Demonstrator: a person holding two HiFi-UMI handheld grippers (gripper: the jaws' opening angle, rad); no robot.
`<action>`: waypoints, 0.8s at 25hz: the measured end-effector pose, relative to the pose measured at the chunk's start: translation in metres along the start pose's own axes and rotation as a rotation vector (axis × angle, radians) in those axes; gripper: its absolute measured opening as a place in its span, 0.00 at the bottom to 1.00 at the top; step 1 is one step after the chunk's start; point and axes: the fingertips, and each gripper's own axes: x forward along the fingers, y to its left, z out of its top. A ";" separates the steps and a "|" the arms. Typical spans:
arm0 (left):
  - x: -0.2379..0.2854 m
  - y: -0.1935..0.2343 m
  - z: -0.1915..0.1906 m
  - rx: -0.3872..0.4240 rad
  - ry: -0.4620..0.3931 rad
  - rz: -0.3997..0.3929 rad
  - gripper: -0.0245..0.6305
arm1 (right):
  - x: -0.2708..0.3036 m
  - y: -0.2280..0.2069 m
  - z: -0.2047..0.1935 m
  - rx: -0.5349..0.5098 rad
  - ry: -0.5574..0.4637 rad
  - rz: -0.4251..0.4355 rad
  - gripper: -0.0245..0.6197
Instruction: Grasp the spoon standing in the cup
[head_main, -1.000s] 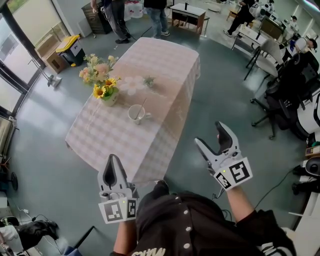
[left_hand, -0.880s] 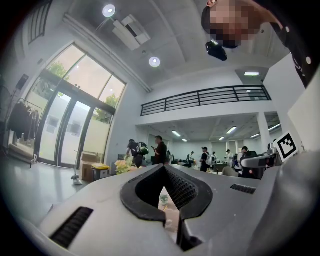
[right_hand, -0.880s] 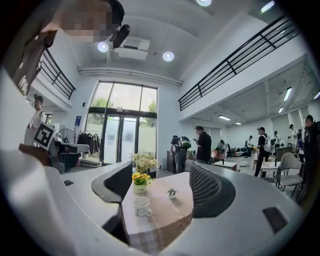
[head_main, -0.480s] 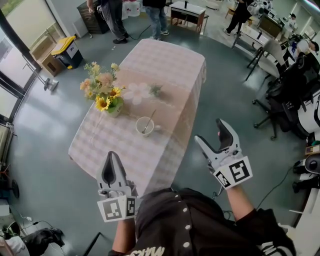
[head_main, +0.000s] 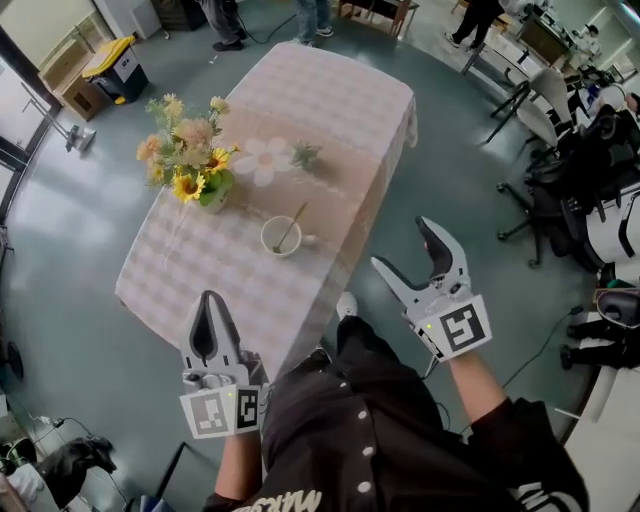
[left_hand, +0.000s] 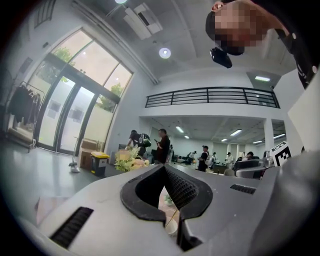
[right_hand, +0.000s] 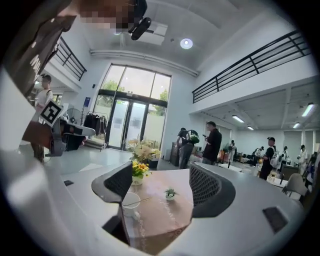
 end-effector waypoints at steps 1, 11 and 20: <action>0.002 0.001 -0.001 -0.005 0.002 0.011 0.06 | 0.008 0.000 -0.004 -0.020 0.008 0.023 0.56; 0.012 0.009 0.002 -0.015 0.016 0.183 0.06 | 0.080 0.011 -0.058 -0.278 0.158 0.323 0.56; 0.009 0.010 -0.009 -0.033 0.039 0.293 0.06 | 0.128 0.032 -0.120 -0.431 0.204 0.538 0.56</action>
